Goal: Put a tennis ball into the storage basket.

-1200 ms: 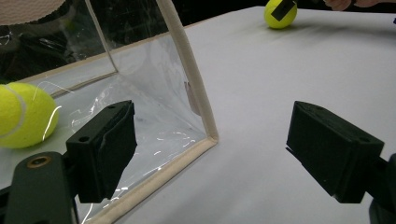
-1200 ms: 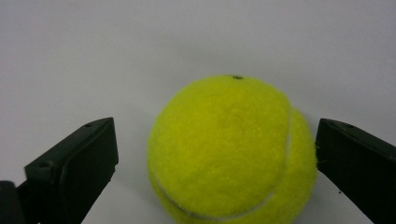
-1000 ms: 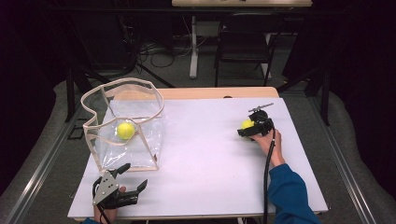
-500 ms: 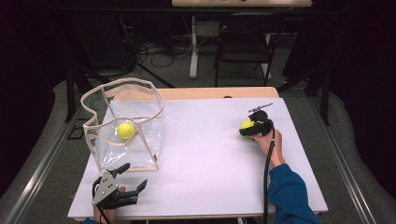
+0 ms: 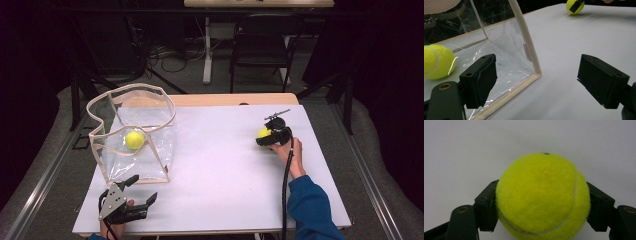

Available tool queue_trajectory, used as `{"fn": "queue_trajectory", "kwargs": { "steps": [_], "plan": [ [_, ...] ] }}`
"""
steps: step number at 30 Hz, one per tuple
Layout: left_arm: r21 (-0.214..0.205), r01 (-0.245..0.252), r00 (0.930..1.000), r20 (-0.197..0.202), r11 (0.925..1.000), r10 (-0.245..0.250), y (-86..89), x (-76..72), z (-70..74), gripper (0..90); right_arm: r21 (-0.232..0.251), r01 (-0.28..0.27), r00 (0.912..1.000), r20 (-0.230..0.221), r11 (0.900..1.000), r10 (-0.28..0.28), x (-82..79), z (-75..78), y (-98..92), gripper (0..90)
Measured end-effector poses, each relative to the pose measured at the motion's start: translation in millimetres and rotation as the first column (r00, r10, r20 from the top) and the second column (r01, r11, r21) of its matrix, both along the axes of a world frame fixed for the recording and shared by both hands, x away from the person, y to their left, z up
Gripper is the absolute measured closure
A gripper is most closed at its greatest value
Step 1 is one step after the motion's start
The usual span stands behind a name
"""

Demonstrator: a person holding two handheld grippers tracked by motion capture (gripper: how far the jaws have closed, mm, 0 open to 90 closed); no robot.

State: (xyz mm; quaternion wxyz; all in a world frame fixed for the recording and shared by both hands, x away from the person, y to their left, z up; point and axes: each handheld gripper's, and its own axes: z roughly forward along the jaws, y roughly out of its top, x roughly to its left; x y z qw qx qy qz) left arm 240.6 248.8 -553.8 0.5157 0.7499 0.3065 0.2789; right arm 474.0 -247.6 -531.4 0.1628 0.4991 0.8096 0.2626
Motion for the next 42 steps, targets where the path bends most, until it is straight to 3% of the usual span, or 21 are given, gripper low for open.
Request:
{"fn": "queue_trajectory", "kwargs": {
  "steps": [42],
  "plan": [
    [-0.006, -0.001, 1.0000, -0.003, 1.0000, 0.001, 0.2, 0.3, -0.1, 15.8, -0.051, -0.067, 0.9977, 0.010, 0.9965, 0.067, -16.9, 34.9, 11.7, 25.9]
  ]
}}
